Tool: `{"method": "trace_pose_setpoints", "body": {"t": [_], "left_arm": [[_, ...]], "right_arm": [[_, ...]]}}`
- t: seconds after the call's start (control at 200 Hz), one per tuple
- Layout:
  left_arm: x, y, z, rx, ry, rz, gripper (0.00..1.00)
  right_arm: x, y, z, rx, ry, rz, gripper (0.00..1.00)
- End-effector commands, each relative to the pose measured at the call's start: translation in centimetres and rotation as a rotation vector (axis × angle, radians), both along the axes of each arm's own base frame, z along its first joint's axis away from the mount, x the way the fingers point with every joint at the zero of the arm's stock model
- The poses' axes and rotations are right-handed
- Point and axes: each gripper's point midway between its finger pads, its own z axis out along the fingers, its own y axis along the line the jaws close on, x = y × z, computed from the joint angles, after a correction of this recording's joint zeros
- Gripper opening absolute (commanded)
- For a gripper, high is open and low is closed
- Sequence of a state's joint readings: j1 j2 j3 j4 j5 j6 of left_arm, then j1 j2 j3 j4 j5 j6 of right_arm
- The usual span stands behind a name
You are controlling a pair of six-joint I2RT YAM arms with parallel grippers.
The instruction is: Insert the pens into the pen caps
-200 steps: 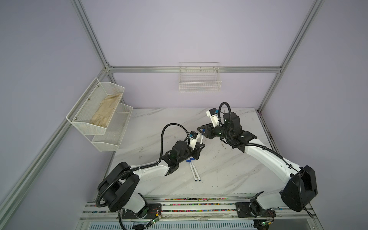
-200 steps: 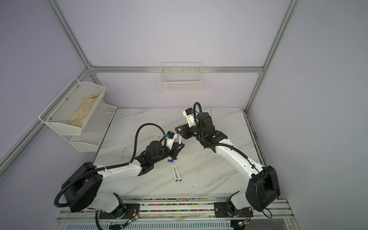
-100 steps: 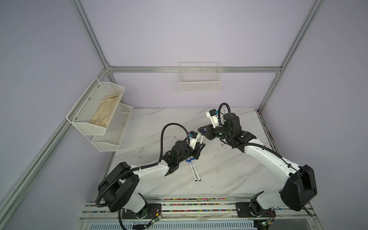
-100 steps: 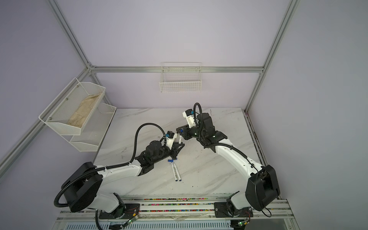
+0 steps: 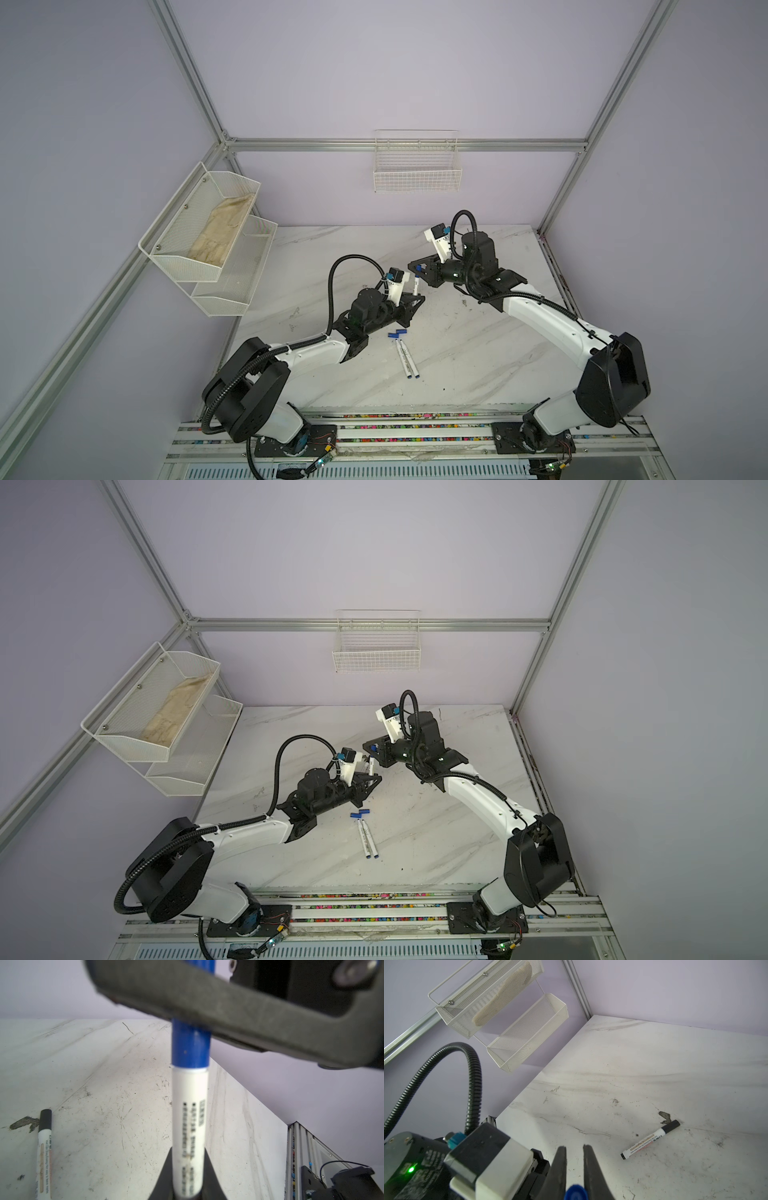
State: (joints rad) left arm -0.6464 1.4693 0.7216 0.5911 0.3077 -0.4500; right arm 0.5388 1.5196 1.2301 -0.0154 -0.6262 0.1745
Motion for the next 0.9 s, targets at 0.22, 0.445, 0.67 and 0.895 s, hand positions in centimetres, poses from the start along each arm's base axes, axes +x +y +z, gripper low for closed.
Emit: {"method": "trace_pose_setpoints", "body": {"t": [0.22, 0.445, 0.67, 0.895], "left_arm": [[3.2, 15.0, 22.3, -0.617, -0.491, 0.299, 0.0], [5.3, 16.3, 24.3, -0.558, -0.539, 0.353, 0.0], [5.0, 11.5, 22.6, -0.393, -0.522, 0.308, 0.0], [7.0, 10.6, 20.8, -0.407, -0.481, 0.406, 0.0]], "right_arm": [[-9.8, -1.1, -11.5, -0.191, 0.516, 0.275, 0.0], [-9.1, -2.4, -13.7, -0.46, 0.383, 0.2, 0.0], [-7.9, -0.1, -9.4, -0.29, 0.299, 0.24, 0.0], [-8.9, 1.1, -12.2, -0.389, 0.314, 0.299, 0.0]]}}
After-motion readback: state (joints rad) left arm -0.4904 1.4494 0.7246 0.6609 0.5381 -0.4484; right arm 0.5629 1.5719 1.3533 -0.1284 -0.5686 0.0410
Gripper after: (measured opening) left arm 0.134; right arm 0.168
